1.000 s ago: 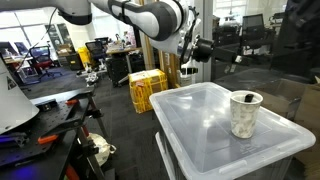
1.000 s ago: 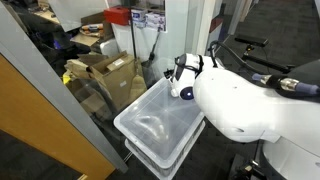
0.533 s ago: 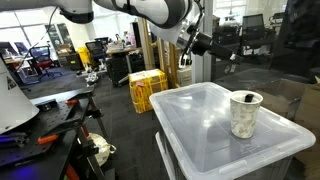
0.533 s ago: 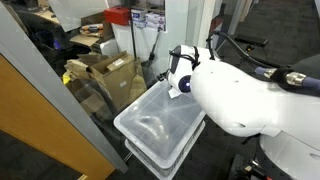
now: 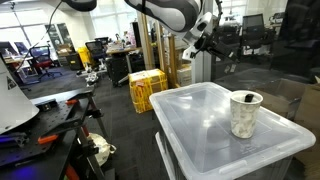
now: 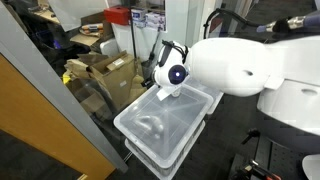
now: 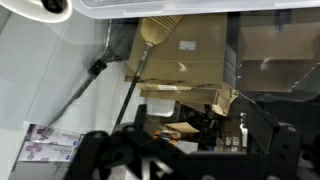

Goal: Put the marker in the cup

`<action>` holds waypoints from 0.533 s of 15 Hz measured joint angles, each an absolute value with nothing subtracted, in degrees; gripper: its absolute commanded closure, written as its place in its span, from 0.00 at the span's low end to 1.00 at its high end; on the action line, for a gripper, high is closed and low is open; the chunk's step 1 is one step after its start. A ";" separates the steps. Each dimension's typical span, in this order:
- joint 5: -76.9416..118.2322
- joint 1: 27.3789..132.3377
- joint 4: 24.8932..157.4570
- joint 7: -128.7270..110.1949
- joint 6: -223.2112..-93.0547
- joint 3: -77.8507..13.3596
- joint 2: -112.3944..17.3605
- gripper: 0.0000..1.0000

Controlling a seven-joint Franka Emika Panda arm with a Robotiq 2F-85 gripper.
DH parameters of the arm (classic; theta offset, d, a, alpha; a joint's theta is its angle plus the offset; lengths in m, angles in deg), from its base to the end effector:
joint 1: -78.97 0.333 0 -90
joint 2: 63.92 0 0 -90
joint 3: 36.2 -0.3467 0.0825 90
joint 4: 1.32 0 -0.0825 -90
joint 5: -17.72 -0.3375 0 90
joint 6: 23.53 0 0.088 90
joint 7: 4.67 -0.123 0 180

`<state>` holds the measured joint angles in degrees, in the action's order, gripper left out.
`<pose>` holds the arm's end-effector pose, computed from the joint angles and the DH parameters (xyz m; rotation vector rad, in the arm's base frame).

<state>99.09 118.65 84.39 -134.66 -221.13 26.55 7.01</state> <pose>0.6829 0.0580 0.1718 2.5913 -0.2844 1.1922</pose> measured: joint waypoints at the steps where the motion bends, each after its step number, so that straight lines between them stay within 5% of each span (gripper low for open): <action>1: 99.09 116.44 82.89 -131.93 -221.60 24.20 5.64 0.00; 8: 106.42 94.12 79.67 -110.58 -221.37 -3.78 -5.69 0.00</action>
<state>106.42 94.12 79.67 -110.58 -221.37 -3.78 -5.69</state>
